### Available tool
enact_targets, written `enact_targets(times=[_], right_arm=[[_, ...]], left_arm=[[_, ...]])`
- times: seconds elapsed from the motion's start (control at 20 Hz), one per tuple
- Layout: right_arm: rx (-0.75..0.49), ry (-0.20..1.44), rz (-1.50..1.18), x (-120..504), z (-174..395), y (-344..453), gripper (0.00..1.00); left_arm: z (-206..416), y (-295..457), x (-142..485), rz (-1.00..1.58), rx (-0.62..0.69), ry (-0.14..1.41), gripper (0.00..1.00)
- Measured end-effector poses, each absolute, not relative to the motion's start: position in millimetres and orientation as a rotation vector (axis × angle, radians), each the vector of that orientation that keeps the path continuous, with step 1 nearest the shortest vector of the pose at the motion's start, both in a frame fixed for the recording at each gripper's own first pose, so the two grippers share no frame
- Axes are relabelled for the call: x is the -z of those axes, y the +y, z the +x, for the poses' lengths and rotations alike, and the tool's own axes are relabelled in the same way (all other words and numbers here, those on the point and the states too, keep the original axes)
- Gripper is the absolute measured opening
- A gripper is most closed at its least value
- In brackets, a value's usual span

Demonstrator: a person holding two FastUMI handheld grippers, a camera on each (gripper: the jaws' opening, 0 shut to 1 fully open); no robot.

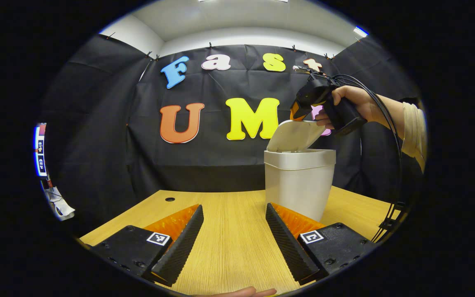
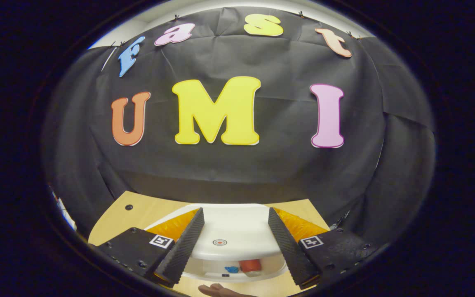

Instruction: Press the lid of the desktop garbage bin to open it, pick up the crumpled paper on the desktop and throw it into the bin, then pick up the pop can on the desktop and drop it into the bin, and finally close the garbage bin lid.

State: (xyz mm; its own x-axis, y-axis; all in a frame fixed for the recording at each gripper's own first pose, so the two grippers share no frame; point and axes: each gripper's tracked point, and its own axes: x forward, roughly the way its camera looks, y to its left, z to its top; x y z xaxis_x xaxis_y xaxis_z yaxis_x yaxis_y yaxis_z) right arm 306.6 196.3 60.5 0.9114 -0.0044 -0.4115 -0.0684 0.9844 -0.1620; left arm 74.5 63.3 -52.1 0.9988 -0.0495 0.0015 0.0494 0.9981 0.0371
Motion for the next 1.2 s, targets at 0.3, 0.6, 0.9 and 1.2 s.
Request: enact_targets(times=[0.3, 0.6, 0.9, 1.2], right_arm=[[-0.032, 0.505, -0.159, -30, 304, 181, 0.96], [-0.048, 0.519, -0.206, -15, 299, 181, 0.97], [-0.068, 0.499, -0.184, -6, 298, 181, 0.99], [-0.056, 0.434, -0.173, -5, 292, 180, 0.98]], left_arm=[[76, 60, 56, 0.055, 0.024, 0.011, 0.98], [76, 57, 59, 0.078, 0.019, 0.013, 0.98], [79, 53, 64, 0.085, 0.027, 0.025, 0.98], [77, 58, 63, 0.083, 0.020, 0.032, 0.98]])
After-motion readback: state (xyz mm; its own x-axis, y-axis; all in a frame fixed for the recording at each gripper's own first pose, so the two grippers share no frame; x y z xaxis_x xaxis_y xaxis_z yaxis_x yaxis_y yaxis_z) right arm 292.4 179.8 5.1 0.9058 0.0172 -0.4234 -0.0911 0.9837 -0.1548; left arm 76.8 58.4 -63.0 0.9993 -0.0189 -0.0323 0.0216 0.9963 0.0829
